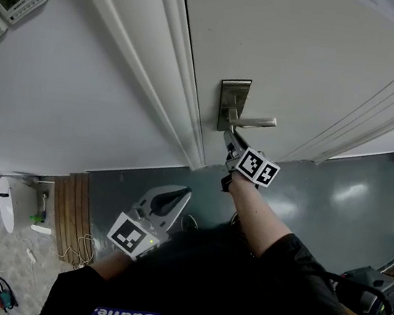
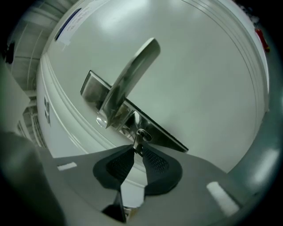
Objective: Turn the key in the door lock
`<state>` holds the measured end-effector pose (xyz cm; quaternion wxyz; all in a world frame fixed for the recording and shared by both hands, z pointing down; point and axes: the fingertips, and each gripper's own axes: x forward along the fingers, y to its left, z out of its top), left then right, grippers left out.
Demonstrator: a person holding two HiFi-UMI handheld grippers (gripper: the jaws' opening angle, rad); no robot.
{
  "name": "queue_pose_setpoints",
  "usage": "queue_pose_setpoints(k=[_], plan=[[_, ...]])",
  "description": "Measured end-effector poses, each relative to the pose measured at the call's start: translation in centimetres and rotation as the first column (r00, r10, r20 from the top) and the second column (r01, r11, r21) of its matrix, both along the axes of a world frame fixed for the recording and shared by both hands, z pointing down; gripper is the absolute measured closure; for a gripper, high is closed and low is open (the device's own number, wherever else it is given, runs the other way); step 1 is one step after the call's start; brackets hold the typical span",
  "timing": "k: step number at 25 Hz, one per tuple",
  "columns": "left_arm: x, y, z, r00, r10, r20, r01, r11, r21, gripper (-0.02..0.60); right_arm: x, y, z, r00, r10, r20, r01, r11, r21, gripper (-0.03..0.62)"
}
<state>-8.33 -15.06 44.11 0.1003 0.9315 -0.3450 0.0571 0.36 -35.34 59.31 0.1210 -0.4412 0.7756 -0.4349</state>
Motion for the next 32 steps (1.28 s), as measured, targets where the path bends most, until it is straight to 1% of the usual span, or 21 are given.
queue_pose_setpoints(k=[3, 5, 7, 9, 11, 15, 18, 21, 22, 23, 24, 25, 26, 27, 29, 30, 32], plan=[[-0.1, 0.0, 0.0, 1.0, 0.004, 0.0, -0.004, 1.0, 0.002, 0.588, 0.1, 0.0, 0.0, 0.989, 0.009, 0.148, -0.004, 0.999, -0.038, 0.539], [-0.1, 0.0, 0.0, 1.0, 0.009, 0.001, -0.009, 1.0, 0.002, 0.588, 0.1, -0.1, 0.1, 0.971, 0.011, 0.239, 0.004, 0.998, -0.063, 0.536], [0.0, 0.0, 0.0, 1.0, 0.016, 0.003, -0.016, 1.0, 0.005, 0.588, 0.2, -0.1, 0.2, 0.952, 0.009, 0.307, 0.019, 0.996, -0.089, 0.534], [0.1, 0.1, 0.0, 1.0, 0.022, 0.003, -0.022, 1.0, 0.006, 0.588, 0.2, -0.1, 0.3, 0.924, 0.02, 0.381, 0.03, 0.992, -0.124, 0.534], [0.2, 0.2, 0.0, 1.0, 0.025, 0.003, -0.025, 1.0, 0.004, 0.588, 0.3, -0.1, 0.4, 0.887, 0.038, 0.46, 0.037, 0.988, -0.152, 0.537], [0.1, 0.1, 0.0, 1.0, 0.022, 0.001, -0.022, 1.0, -0.005, 0.588, 0.4, 0.0, 0.6, 0.833, 0.049, 0.551, 0.055, 0.984, -0.171, 0.537], [0.2, 0.2, 0.0, 1.0, 0.021, 0.007, -0.021, 1.0, -0.006, 0.588, 0.4, 0.0, 0.9, 0.789, 0.01, 0.614, 0.101, 0.984, -0.146, 0.534], [0.4, 0.2, 0.1, 1.0, 0.02, 0.018, -0.02, 1.0, -0.005, 0.588, 0.5, -0.1, 1.0, 0.765, -0.039, 0.643, 0.159, 0.979, -0.129, 0.534], [0.6, 0.3, 0.1, 1.0, 0.02, 0.021, -0.02, 1.0, -0.005, 0.589, 0.4, -0.1, 1.0, 0.746, -0.046, 0.665, 0.178, 0.975, -0.132, 0.534], [0.7, 0.3, 0.1, 0.999, 0.021, 0.024, -0.021, 1.0, -0.004, 0.588, 0.4, -0.1, 1.1, 0.713, -0.044, 0.7, 0.198, 0.97, -0.141, 0.537], [0.9, 0.3, 0.1, 0.999, 0.021, 0.025, -0.021, 1.0, -0.002, 0.588, 0.5, -0.1, 1.2, 0.665, -0.033, 0.746, 0.218, 0.964, -0.152, 0.577], [1.0, 0.3, 0.1, 0.999, 0.019, 0.026, -0.019, 1.0, 0.001, 0.589, 0.5, -0.2, 1.2, 0.616, -0.024, 0.787, 0.239, 0.958, -0.157, 0.577], [1.0, 0.2, 0.0, 1.0, 0.015, 0.026, -0.015, 1.0, 0.004, 0.588, 0.5, -0.1, 1.3, 0.591, -0.028, 0.806, 0.255, 0.955, -0.153, 0.577], [1.0, 0.2, 0.0, 1.0, 0.008, 0.025, -0.009, 1.0, 0.004, 0.588, 0.5, -0.1, 1.2, 0.599, -0.044, 0.799, 0.262, 0.954, -0.144, 0.576], [0.8, -0.1, 0.0, 1.0, -0.01, 0.02, 0.01, 1.0, -0.004, 0.588, 0.5, -0.2, 1.0, 0.659, -0.076, 0.748, 0.255, 0.958, -0.127, 0.574], [0.7, -0.3, 0.0, 1.0, -0.017, 0.019, 0.017, 1.0, -0.006, 0.588, 0.5, -0.3, 0.9, 0.68, -0.079, 0.729, 0.248, 0.96, -0.127, 0.576], [1.0, -0.5, 0.0, 1.0, -0.021, 0.021, 0.021, 1.0, -0.004, 0.588, 0.5, -0.4, 1.0, 0.706, -0.07, 0.705, 0.232, 0.963, -0.137, 0.574]])
